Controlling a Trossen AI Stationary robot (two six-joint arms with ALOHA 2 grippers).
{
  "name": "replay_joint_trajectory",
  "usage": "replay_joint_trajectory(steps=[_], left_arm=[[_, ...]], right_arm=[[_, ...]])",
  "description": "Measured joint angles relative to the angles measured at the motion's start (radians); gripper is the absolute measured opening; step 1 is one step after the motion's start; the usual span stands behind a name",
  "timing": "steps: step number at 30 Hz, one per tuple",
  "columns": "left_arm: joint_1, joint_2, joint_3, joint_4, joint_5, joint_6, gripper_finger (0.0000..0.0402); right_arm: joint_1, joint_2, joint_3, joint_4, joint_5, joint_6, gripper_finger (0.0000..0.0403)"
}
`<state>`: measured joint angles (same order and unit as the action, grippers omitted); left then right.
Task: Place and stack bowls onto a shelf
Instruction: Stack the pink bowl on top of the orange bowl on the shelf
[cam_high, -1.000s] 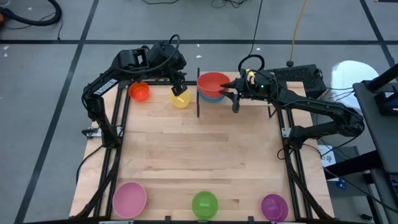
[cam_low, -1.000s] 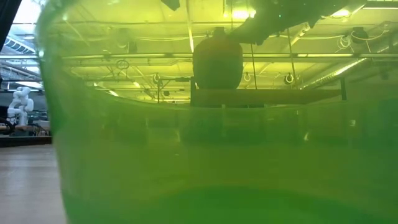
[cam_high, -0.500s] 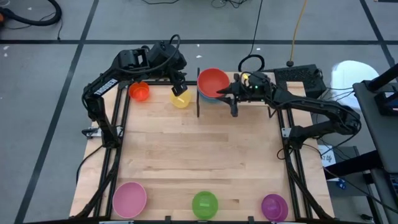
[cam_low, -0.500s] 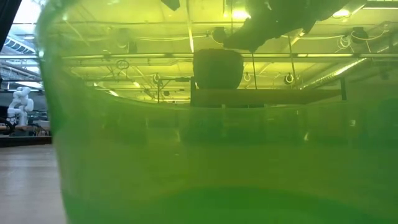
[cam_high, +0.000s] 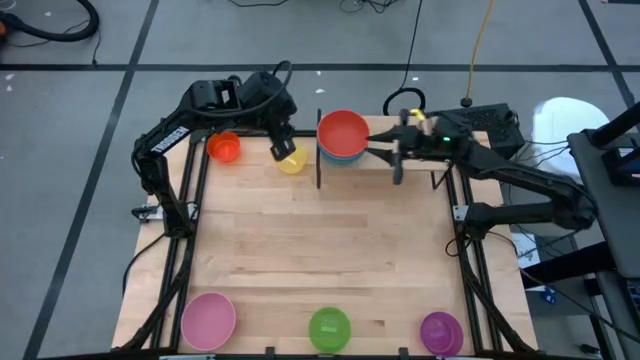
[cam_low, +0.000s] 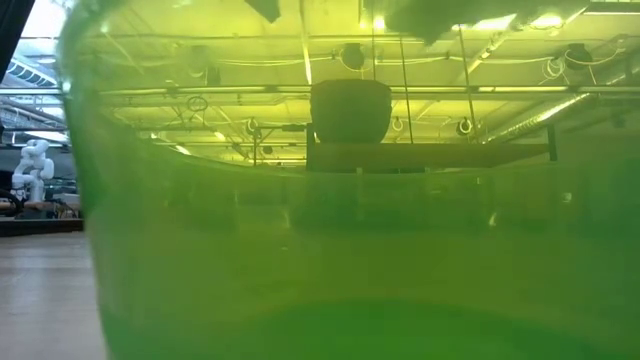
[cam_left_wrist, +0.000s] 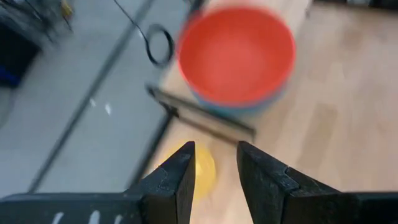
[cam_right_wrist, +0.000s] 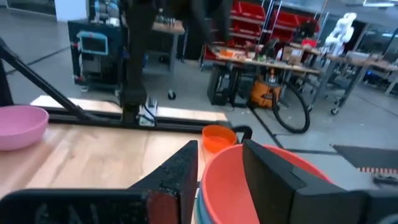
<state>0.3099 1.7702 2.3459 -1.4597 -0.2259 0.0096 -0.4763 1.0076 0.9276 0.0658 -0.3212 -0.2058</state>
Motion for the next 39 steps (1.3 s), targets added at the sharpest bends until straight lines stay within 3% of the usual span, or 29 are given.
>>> replay_joint_trajectory(steps=[3, 8, 18, 22, 39], left_arm=[[-0.007, 0.000, 0.000, -0.121, 0.041, -0.051, 0.0124], [-0.037, -0.014, -0.018, -0.112, 0.188, -0.122, 0.0124], [-0.197, -0.079, -0.102, -0.113, 0.189, -0.493, 0.0124], [-0.299, -0.102, -0.168, -0.111, 0.137, -0.640, 0.0121], [-0.736, -0.137, -0.470, -0.110, 0.155, -1.291, 0.0052]], right_arm=[[0.000, -0.099, 0.000, -0.081, 0.000, 0.000, 0.0118], [0.003, -0.234, 0.000, -0.188, 0.000, 0.002, 0.0118], [0.021, -0.387, 0.001, -0.327, 0.001, -0.019, 0.0118], [0.032, -0.403, 0.001, -0.363, 0.000, -0.038, 0.0118], [0.040, -0.438, 0.001, -0.382, 0.002, -0.064, 0.0118]])
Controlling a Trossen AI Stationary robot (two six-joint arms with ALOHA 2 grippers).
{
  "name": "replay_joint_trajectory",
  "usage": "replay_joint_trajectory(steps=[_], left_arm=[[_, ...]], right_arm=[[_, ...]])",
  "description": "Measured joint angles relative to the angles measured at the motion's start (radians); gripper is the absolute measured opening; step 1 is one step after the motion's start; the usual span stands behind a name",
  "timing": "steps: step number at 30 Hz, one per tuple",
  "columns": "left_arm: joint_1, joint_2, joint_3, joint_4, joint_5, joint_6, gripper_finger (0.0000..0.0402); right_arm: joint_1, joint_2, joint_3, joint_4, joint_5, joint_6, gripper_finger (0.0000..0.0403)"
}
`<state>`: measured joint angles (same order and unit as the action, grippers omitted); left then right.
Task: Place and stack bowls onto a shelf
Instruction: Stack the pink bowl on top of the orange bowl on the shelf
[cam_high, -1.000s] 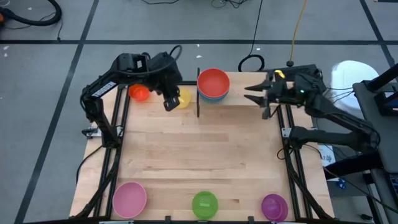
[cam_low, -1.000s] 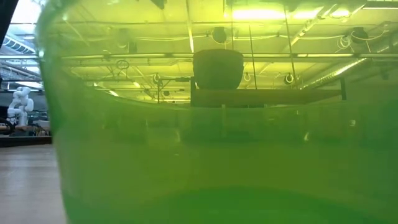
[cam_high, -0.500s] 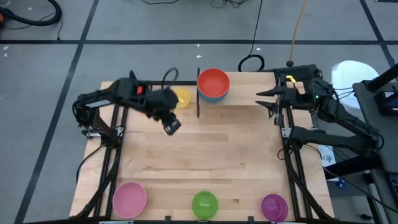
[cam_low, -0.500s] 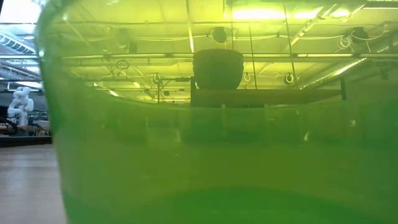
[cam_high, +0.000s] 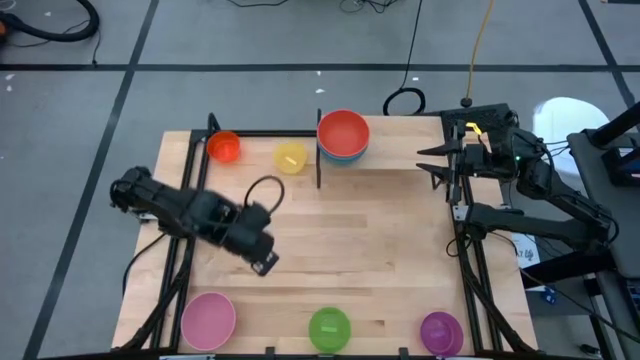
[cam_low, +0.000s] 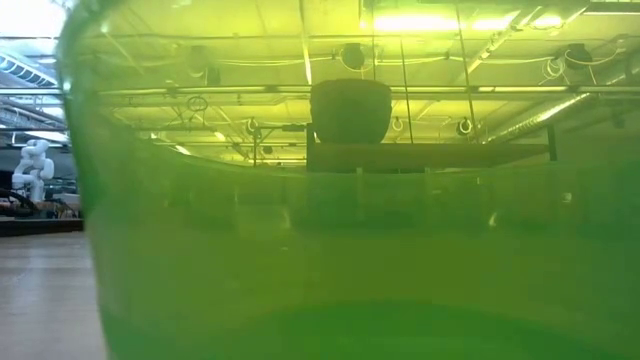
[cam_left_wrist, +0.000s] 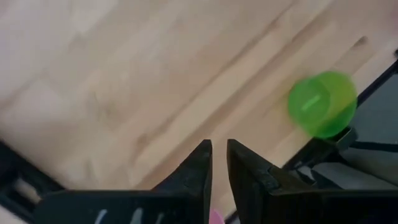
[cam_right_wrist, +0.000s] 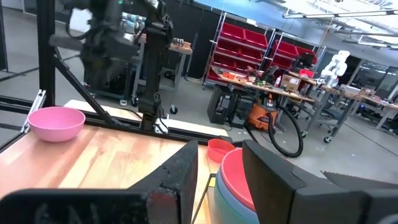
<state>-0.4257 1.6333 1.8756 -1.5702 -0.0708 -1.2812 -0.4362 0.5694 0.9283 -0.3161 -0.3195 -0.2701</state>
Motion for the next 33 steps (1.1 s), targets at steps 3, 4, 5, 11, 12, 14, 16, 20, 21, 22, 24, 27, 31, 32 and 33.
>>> replay_joint_trajectory(steps=[3, 4, 5, 11, 12, 14, 16, 20, 21, 22, 24, 27, 31, 32, 33], left_arm=[[-0.064, 0.000, -0.035, 0.003, 0.002, -0.098, 0.0051], [-0.085, 0.000, -0.043, 0.002, 0.002, -0.109, 0.0051], [-0.106, 0.000, -0.049, 0.003, 0.002, -0.110, 0.0051], [-0.175, 0.001, -0.096, 0.005, 0.003, -0.124, 0.0051], [-0.179, 0.001, -0.103, 0.004, 0.003, -0.124, 0.0051], [-0.184, 0.001, -0.111, 0.004, 0.024, -0.119, 0.0051], [-0.190, 0.001, -0.116, 0.005, 0.045, -0.119, 0.0051], [-0.201, 0.001, -0.116, 0.030, 0.049, -0.112, 0.0030], [-0.205, 0.001, -0.116, 0.038, 0.049, -0.112, 0.0017], [-0.210, 0.001, -0.116, 0.044, 0.048, -0.113, 0.0009], [-0.224, 0.001, -0.116, 0.050, 0.047, -0.123, 0.0008], [-0.249, 0.001, -0.116, 0.060, 0.048, -0.187, 0.0016], [-0.282, 0.009, -0.116, 0.057, 0.048, -0.363, 0.0028], [-0.293, 0.011, -0.116, 0.058, 0.047, -0.405, 0.0031], [-0.305, 0.015, -0.116, 0.059, 0.045, -0.448, 0.0034]], right_arm=[[0.000, 0.001, 0.000, 0.000, 0.001, 0.018, 0.0118], [0.000, 0.001, 0.000, 0.000, 0.001, 0.024, 0.0118], [0.000, 0.001, 0.000, 0.000, 0.001, 0.028, 0.0118], [0.000, 0.001, 0.000, 0.048, 0.002, 0.083, 0.0118], [0.000, 0.001, 0.000, 0.061, 0.002, 0.087, 0.0118], [0.000, 0.001, 0.000, 0.085, 0.002, 0.100, 0.0118], [0.000, 0.001, 0.000, 0.105, 0.002, 0.111, 0.0118], [0.000, 0.001, 0.000, 0.133, 0.002, 0.131, 0.0118], [0.000, 0.001, 0.000, 0.133, 0.002, 0.131, 0.0118], [0.000, 0.001, 0.000, 0.133, 0.002, 0.131, 0.0118], [0.000, 0.001, 0.000, 0.133, 0.002, 0.131, 0.0118], [0.000, 0.001, 0.000, 0.133, 0.002, 0.131, 0.0118], [0.000, 0.001, 0.000, 0.133, 0.002, 0.130, 0.0118], [0.000, 0.001, 0.000, 0.133, 0.002, 0.130, 0.0118], [0.000, 0.001, 0.000, 0.133, 0.002, 0.129, 0.0118]])
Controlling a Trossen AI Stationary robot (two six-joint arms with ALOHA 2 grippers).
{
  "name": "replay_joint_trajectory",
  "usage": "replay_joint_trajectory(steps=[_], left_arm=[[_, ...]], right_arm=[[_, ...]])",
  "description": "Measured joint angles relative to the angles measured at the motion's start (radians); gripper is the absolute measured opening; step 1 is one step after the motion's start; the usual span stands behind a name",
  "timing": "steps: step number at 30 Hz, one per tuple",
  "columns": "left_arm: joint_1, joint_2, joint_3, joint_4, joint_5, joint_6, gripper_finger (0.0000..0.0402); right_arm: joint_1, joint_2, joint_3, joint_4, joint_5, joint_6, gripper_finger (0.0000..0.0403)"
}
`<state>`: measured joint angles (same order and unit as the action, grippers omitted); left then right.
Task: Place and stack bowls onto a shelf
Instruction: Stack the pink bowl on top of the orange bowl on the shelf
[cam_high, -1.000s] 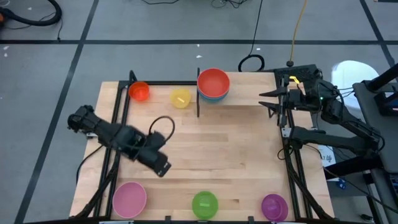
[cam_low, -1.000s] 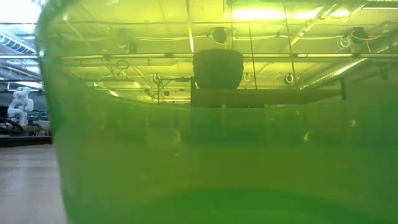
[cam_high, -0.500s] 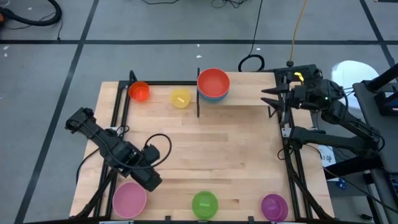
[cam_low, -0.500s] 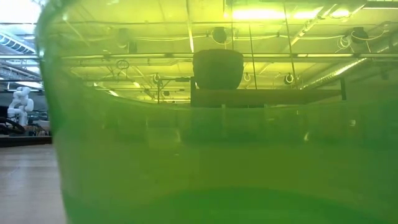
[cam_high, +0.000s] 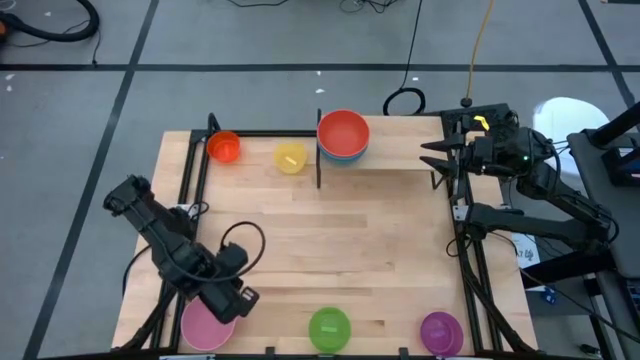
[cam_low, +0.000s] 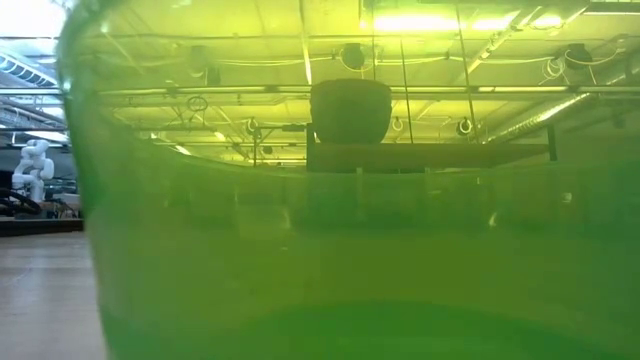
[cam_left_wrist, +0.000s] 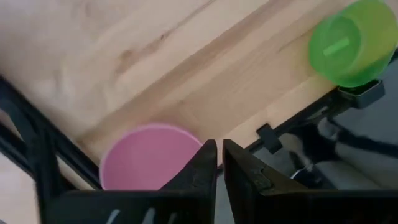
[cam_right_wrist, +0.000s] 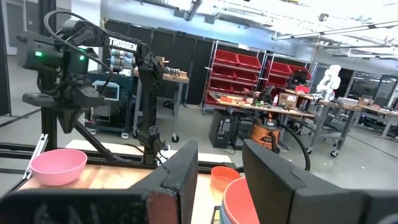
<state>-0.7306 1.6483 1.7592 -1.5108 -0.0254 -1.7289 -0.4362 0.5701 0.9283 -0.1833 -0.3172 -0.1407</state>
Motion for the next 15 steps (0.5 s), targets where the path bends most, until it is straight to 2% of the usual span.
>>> replay_joint_trajectory(steps=[7, 15], left_arm=[[-0.079, 0.048, -0.004, 0.012, 0.002, -0.195, 0.0064], [-0.146, 0.109, -0.059, 0.155, 0.002, -0.319, 0.0081]], right_arm=[[0.000, 0.000, 0.000, 0.004, 0.000, -0.001, 0.0118], [0.000, 0.000, 0.000, 0.063, 0.000, -0.003, 0.0118]])
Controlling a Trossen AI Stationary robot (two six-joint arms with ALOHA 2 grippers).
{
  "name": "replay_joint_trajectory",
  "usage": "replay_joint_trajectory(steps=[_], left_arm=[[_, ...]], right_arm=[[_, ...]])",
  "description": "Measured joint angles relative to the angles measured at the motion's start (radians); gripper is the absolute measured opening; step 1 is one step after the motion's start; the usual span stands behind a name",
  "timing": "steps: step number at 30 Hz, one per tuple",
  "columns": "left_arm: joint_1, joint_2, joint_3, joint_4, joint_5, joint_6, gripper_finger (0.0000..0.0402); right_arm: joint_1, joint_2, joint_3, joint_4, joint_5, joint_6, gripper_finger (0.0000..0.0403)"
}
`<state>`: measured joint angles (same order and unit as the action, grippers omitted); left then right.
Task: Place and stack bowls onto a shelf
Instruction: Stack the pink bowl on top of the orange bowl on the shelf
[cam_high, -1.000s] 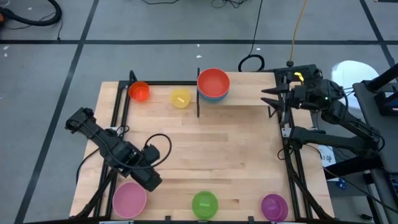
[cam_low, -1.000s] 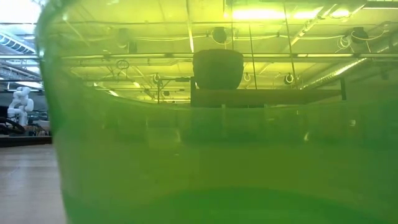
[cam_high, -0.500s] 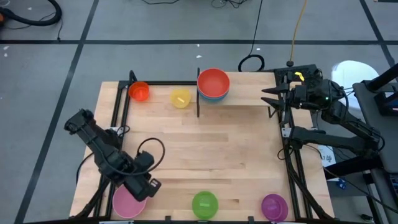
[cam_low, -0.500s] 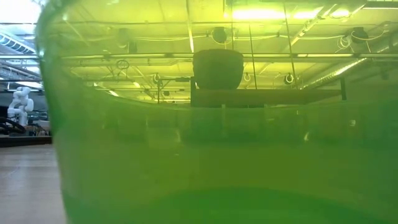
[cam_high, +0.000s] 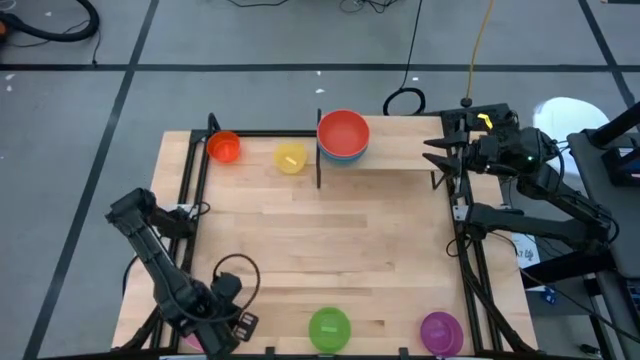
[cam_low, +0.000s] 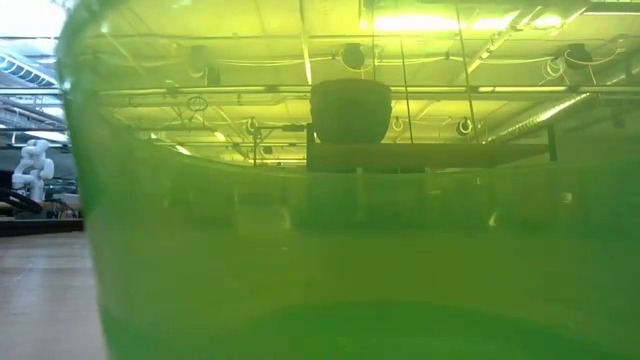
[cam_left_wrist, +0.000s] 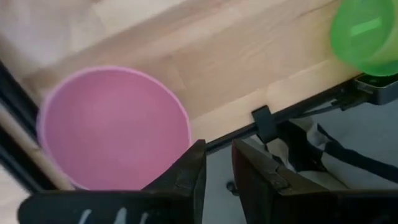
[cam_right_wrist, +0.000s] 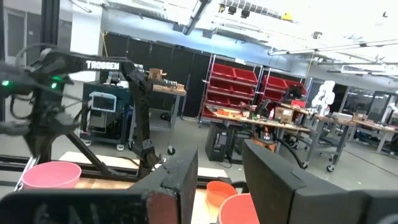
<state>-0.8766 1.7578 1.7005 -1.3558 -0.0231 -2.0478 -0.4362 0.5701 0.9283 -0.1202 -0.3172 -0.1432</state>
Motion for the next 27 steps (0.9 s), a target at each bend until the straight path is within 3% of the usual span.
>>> replay_joint_trajectory(steps=[15, 27], left_arm=[[-0.063, 0.025, -0.244, 0.367, 0.001, -0.016, 0.0081], [-0.071, 0.025, -0.301, 0.363, 0.059, 0.002, 0.0081]], right_arm=[[0.000, 0.000, 0.000, 0.001, 0.000, -0.007, 0.0118], [0.000, 0.000, 0.000, 0.002, 0.001, -0.007, 0.0118]])
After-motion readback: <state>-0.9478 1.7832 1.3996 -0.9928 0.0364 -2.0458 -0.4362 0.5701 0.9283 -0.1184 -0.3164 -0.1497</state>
